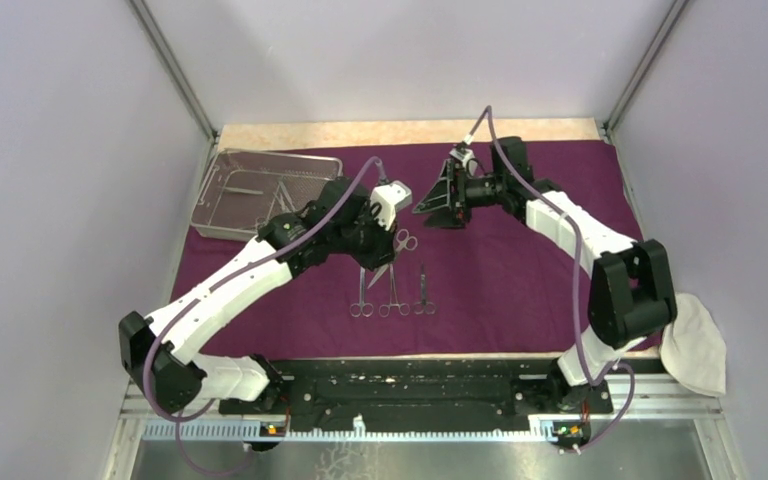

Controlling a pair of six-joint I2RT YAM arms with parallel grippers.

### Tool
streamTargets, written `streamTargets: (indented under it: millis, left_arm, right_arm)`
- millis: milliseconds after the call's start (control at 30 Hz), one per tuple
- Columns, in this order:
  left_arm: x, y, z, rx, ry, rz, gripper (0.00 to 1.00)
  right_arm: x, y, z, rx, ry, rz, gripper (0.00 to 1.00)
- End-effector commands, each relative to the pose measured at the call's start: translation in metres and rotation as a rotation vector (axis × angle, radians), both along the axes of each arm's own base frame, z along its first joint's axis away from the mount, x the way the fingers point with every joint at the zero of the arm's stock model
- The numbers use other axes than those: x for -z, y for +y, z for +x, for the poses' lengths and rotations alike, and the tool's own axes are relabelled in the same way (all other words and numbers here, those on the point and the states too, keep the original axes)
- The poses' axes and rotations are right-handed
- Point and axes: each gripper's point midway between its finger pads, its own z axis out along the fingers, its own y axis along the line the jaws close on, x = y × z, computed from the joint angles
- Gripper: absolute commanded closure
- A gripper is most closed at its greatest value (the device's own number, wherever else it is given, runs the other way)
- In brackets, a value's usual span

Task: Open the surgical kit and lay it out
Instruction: Place the medical item in the surgical kit.

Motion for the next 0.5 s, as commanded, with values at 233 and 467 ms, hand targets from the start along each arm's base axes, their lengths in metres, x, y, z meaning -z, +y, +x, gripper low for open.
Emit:
streamTargets:
  millis: [233,467]
  left_arm:
    - [-0.001,-0.016,-0.003,0.051,-0.037,-0.012,1.0]
    - [0.006,-0.009,-0.005,0.045,-0.034,0.021,1.0]
  right_arm:
    - [-0.008,0.041,-0.041,-0.272,0.048,0.087,0.44]
    - [-0.004,0.054,-0.052,-0.3,0.077,0.095,0.58]
